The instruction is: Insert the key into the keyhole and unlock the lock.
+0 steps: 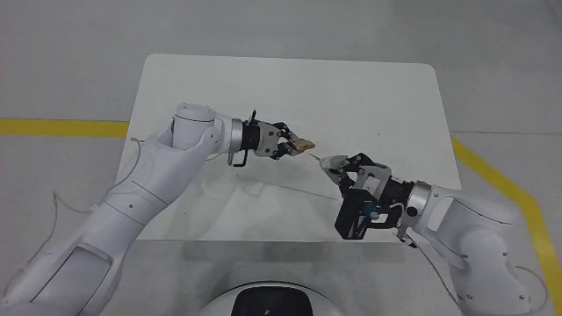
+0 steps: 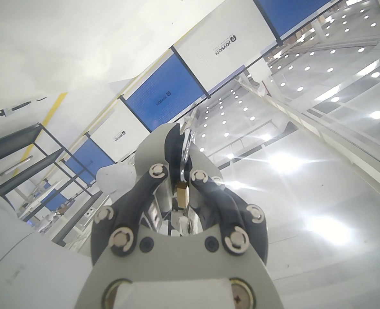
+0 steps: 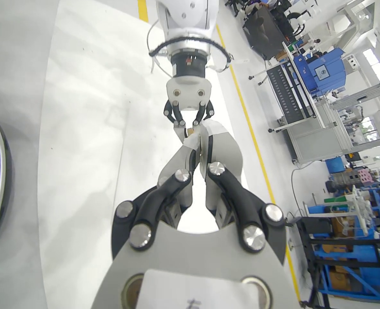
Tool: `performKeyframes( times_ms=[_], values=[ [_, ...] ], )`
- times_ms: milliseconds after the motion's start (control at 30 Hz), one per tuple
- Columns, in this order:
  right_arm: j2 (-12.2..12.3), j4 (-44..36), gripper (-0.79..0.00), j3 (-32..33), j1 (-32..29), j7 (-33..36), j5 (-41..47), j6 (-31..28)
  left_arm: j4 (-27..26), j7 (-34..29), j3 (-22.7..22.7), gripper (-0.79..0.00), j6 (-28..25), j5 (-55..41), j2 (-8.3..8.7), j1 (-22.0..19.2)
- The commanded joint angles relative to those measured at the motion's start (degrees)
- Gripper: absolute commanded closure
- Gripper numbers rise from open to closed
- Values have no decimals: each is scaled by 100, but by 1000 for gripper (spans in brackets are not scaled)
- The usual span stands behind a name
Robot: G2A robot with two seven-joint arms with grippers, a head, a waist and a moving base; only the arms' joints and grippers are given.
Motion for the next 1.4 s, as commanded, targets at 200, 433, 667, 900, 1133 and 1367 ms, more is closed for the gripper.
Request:
performKeyframes(
  times_ms=[200, 433, 667, 900, 1133, 1367],
  values=[
    [-7, 308, 0, -582, 271, 844, -480, 288, -115, 295, -27, 0, 184, -83, -12, 83],
    [-11, 160, 0, -819, 387, 1539, -594, 321, -107, 493, 8, 0, 283, 8, -32, 19],
    [-19, 135, 0, -1080, 554, 1907, -482, 237, 10, 484, 82, 0, 292, 37, -71, -74],
    [-44, 288, 0, -1356, 804, 2351, -300, 231, 163, 341, 163, 0, 300, 35, -116, -199],
    [-58, 334, 0, -1493, 988, 2662, -96, 248, 286, 140, 247, 0, 342, 69, -144, -289],
    [-64, 364, 0, -1652, 1053, 2922, -59, 318, 403, 0, 323, 0, 320, 136, -170, -365]
  ],
)
